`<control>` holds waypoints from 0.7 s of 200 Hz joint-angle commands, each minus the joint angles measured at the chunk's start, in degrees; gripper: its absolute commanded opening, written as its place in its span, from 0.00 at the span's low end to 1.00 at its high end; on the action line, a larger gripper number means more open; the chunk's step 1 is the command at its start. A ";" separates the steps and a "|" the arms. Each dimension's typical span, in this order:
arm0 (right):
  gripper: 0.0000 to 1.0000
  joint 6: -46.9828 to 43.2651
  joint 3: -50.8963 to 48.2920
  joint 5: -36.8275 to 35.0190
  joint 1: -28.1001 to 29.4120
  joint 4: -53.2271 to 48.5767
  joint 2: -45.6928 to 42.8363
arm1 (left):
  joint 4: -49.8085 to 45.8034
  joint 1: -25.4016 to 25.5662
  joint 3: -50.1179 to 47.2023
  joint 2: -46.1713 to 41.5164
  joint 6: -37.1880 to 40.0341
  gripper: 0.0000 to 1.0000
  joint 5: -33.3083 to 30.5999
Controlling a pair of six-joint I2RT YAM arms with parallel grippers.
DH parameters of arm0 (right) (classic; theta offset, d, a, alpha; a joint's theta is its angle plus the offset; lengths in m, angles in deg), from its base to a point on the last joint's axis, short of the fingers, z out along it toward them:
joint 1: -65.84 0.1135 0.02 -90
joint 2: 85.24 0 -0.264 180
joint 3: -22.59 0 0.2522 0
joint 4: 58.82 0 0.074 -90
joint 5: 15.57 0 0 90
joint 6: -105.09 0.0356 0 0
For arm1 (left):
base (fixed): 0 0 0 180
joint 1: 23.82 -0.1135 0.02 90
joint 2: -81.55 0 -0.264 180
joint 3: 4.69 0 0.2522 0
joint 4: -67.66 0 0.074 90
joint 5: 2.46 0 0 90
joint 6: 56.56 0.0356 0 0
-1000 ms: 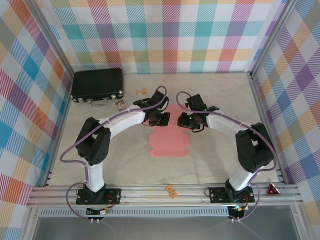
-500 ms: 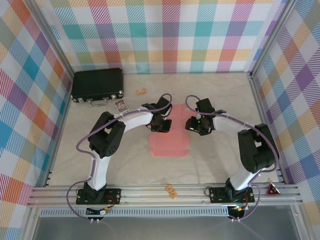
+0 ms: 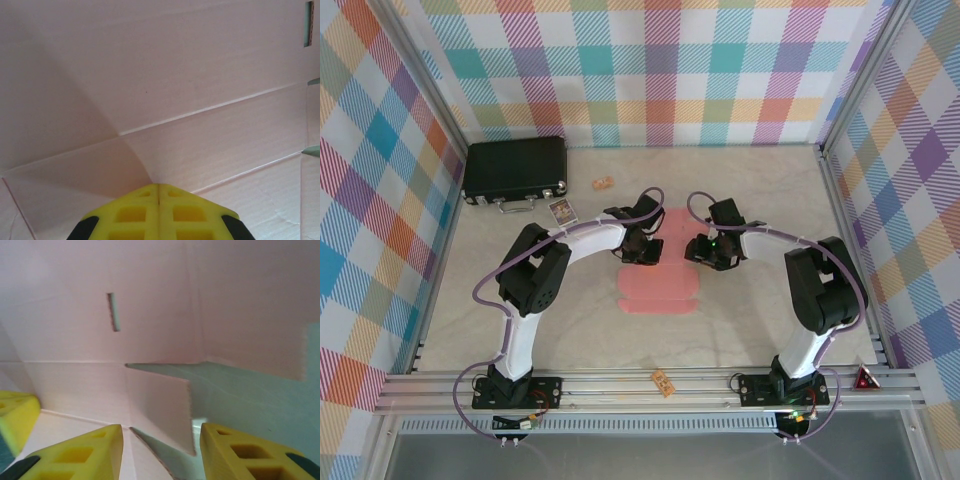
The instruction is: Fold the paper box
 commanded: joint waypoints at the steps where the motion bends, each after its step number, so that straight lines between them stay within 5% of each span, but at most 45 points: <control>1: 0.44 -0.33 -0.38 3.50 -0.26 2.95 0.35 | -2.11 0.44 -0.82 1.56 0.55 0.00 -1.97; 140: 0.36 -2.88 1.17 13.49 0.80 7.27 2.12 | -2.18 0.48 -1.05 1.67 1.11 0.00 -2.67</control>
